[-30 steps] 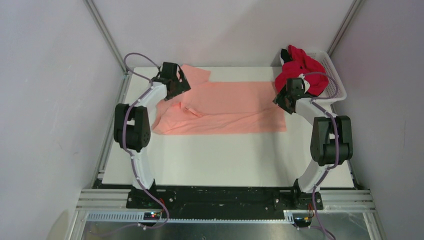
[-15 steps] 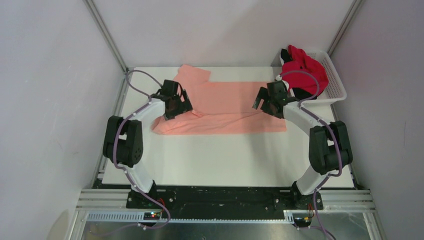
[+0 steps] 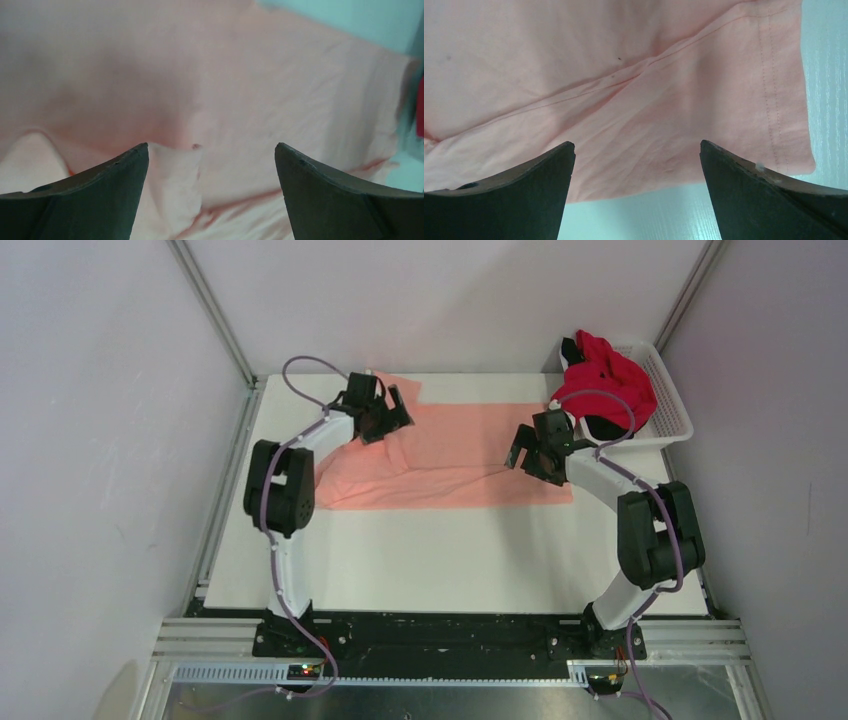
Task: Fold and stack the t-shirts
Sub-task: Fold the flattened tshirt in 1/3 of the way
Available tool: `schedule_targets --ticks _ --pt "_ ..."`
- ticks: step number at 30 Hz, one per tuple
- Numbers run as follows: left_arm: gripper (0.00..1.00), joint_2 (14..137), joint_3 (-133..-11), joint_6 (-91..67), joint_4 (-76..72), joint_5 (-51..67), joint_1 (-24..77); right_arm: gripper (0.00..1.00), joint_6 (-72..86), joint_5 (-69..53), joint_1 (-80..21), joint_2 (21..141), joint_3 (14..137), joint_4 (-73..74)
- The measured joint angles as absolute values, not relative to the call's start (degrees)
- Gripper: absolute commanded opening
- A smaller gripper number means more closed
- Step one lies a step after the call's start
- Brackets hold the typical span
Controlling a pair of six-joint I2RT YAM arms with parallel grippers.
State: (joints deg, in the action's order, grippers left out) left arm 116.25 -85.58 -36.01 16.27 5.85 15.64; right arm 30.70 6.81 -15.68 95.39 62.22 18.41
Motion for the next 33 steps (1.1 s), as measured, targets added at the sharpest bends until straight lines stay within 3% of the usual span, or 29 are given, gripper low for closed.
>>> schedule_targets --ticks 5,9,19,27,33 --pt "1.00 125.01 -98.94 -35.09 14.09 6.24 15.62 0.99 30.11 6.70 -15.51 95.42 61.19 18.28" --pt "1.00 125.47 -100.64 -32.80 13.63 5.67 15.64 1.00 29.17 6.37 -15.53 95.42 60.12 17.50" --pt "1.00 100.95 -69.76 -32.23 10.94 -3.18 15.90 0.99 27.18 2.04 -15.94 98.50 59.46 10.39" --pt "1.00 96.55 -52.01 -36.32 4.56 -1.02 14.70 0.99 27.46 1.93 -16.34 99.35 57.21 10.13" --pt "1.00 85.67 -39.33 -39.27 1.83 -2.22 13.89 0.99 28.93 0.95 -16.88 91.77 48.40 8.97"
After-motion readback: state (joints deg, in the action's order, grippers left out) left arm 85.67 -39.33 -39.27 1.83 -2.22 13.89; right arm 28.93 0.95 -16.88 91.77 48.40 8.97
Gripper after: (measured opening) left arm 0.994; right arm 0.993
